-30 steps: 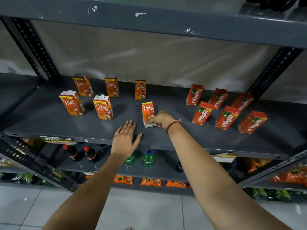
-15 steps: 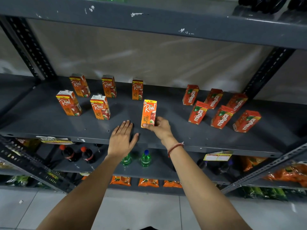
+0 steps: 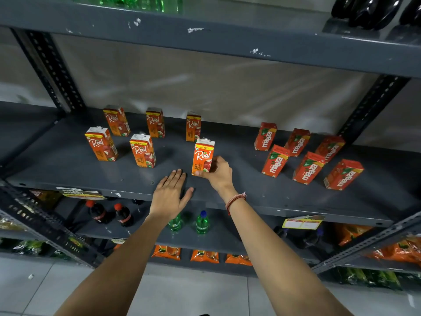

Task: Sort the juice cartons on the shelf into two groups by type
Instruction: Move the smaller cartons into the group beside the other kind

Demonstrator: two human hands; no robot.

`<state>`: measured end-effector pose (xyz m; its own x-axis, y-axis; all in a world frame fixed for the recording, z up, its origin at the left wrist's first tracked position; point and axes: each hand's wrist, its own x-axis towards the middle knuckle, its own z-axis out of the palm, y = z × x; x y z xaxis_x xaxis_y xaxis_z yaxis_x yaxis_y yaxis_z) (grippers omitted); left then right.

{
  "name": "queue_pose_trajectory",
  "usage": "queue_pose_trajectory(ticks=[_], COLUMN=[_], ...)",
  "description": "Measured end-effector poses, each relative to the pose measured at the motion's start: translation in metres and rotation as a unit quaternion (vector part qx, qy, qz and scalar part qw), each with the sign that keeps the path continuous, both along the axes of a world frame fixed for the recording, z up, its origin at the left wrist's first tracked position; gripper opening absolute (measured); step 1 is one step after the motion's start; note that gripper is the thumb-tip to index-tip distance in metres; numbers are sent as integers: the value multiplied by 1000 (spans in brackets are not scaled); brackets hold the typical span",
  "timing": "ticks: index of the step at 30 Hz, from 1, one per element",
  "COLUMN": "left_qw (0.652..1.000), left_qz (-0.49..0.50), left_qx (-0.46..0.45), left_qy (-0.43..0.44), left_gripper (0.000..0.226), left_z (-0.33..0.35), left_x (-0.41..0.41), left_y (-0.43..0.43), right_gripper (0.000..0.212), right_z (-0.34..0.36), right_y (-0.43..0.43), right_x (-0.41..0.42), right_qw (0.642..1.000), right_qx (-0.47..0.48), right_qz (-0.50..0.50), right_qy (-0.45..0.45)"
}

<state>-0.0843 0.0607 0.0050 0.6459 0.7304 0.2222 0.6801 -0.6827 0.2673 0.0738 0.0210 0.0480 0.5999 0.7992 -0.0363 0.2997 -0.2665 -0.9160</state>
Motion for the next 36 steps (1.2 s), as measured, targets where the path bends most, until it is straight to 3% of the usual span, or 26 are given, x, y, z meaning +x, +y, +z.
queue_pose_trajectory(ticks=[19, 36], left_qw=[999, 999], left_qz=[6, 7], left_qx=[-3, 12], left_qy=[-35, -41], left_gripper=[62, 67], left_z=[-8, -11], left_x=[-17, -16], left_y=[9, 9], right_gripper=[50, 46], right_z=[-15, -22], right_y=[55, 46], right_x=[-21, -13], right_qw=[995, 991], right_qx=[-16, -26], right_qz=[53, 80], right_qy=[-78, -106])
